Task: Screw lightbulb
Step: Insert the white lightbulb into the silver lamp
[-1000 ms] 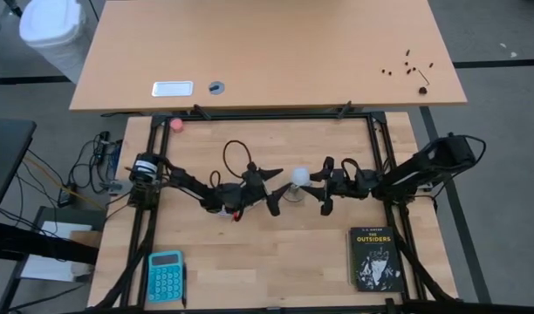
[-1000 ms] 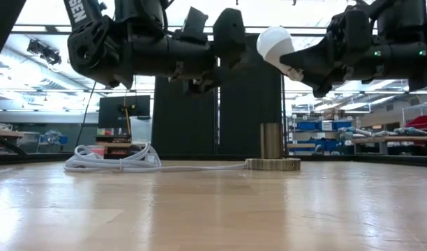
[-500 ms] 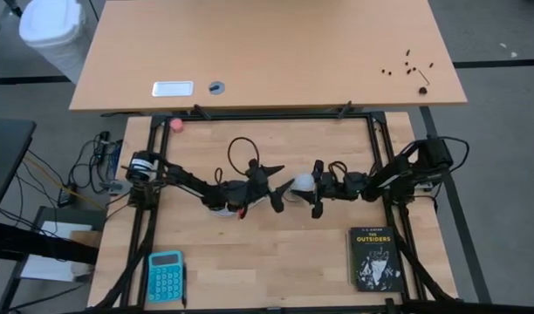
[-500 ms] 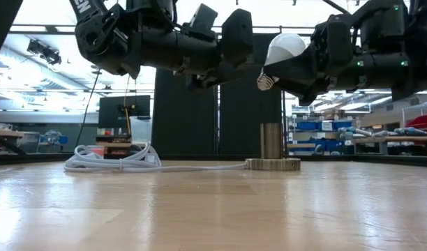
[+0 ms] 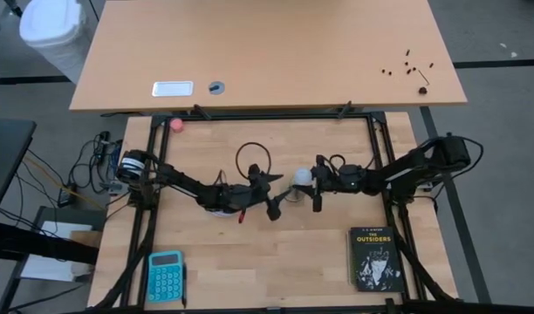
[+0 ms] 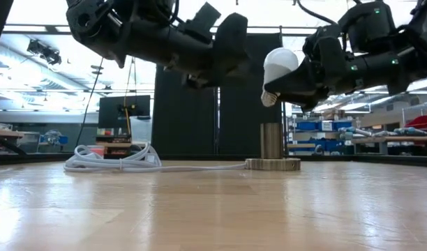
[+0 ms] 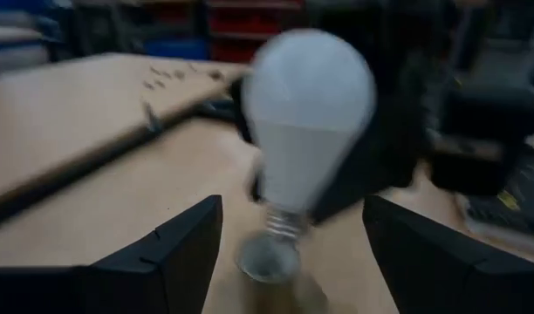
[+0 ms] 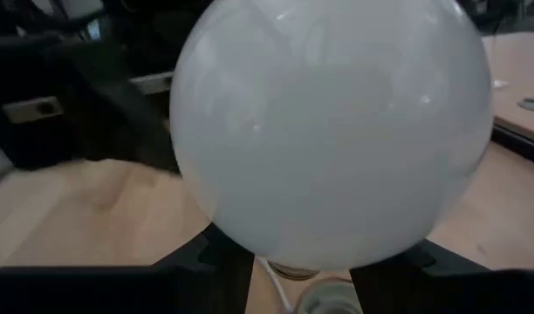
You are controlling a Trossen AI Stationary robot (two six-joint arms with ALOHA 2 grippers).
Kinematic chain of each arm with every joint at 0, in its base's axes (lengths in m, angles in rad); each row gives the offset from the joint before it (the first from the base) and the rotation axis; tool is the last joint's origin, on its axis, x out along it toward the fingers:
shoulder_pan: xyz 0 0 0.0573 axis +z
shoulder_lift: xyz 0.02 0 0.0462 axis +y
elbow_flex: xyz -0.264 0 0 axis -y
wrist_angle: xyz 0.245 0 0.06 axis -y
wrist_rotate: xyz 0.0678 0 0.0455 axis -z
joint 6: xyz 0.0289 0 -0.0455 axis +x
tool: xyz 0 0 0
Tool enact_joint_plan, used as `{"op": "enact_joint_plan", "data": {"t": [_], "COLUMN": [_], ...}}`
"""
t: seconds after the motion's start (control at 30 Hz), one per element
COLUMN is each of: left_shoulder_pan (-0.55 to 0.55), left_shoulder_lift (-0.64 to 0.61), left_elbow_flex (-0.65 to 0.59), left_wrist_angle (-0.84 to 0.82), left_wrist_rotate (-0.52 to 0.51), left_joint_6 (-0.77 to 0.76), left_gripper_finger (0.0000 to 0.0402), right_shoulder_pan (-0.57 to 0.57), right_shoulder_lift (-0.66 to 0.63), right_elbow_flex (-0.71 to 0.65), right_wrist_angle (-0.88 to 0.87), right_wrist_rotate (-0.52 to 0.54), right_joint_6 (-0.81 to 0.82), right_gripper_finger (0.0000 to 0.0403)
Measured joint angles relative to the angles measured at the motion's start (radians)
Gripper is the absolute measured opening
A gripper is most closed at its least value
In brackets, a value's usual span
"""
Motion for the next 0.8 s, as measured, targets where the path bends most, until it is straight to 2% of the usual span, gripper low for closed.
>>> {"op": "enact_joint_plan", "data": {"t": [0.27, 0.5, 0.8], "left_shoulder_pan": [0.012, 0.052, 0.092], "left_shoulder_lift": [0.054, 0.155, 0.205], "left_elbow_flex": [-0.001, 0.001, 0.021], "left_wrist_angle": [-0.042, 0.023, 0.066], "left_wrist_rotate": [0.13, 0.129, 0.148], "left_joint_6": [-0.039, -0.071, -0.043], "left_gripper_finger": [0.0284, 0.0284, 0.0284], "right_shoulder_pan": [-0.061, -0.106, -0.125], "right_shoulder_lift": [-0.067, -0.059, -0.057], "right_elbow_flex": [0.008, 0.008, 0.008], "right_wrist_angle": [-0.125, -0.185, -0.219], "right_wrist_rotate": [-0.074, -0.148, -0.185], "right_joint_6": [-0.032, -0.018, -0.024], "right_gripper_finger": [0.0165, 0.0165, 0.0165]}}
